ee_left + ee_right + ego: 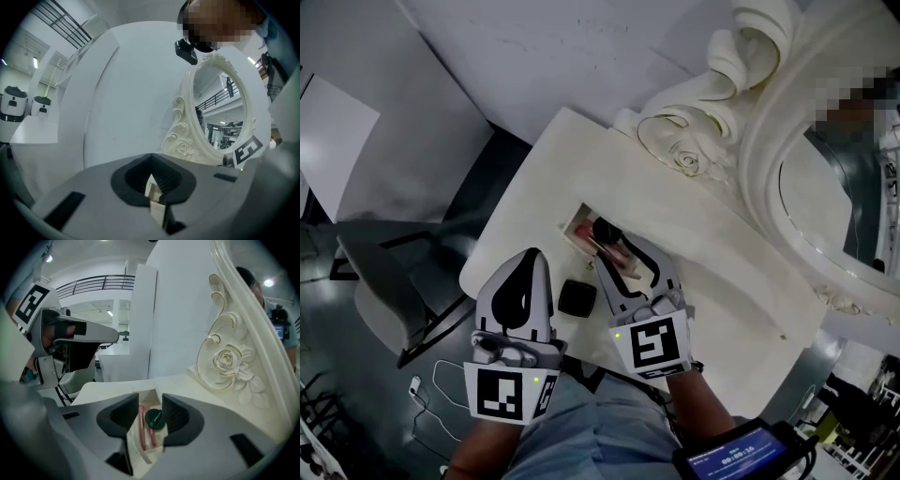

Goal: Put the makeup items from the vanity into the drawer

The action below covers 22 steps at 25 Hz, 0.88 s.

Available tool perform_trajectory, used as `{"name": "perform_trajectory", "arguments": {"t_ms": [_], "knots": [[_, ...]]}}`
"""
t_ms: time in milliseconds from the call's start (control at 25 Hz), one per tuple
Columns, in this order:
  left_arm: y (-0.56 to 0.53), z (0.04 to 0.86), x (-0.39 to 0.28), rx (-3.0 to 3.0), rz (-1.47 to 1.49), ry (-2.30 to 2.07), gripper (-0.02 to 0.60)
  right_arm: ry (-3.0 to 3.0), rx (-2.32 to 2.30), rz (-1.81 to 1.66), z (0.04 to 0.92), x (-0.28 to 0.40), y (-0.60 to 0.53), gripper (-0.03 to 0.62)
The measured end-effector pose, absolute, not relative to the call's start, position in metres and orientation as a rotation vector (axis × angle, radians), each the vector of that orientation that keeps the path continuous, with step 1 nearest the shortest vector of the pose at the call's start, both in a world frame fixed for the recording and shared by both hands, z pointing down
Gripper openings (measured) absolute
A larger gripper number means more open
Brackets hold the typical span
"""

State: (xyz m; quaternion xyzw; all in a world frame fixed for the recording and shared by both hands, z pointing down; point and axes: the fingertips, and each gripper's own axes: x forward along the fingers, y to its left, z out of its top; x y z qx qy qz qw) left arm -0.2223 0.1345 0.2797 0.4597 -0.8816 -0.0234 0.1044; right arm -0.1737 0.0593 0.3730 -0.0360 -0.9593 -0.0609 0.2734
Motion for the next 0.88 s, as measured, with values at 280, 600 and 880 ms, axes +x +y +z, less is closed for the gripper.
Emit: {"name": "perform_trajectory", "arguments": {"t_ms": [280, 600, 880], "knots": [[0.149, 0.272, -0.201, 1.341, -0.071, -2.634, 0.000, -2.589, -0.185, -0.236, 0.361, -0.155, 0.083, 0.160], [0.178, 0.268, -0.180, 1.280, -0.087, -2.681, 0.000, -2.616, -0.358, -0.243, 0.358, -0.138, 0.135, 0.170], [0.199, 0.283, -0.179, 1.189, -0.088, -2.682, 0.000, -2.509, -0.515, -0.241, 0.395, -0.130, 0.163, 0.227]]}}
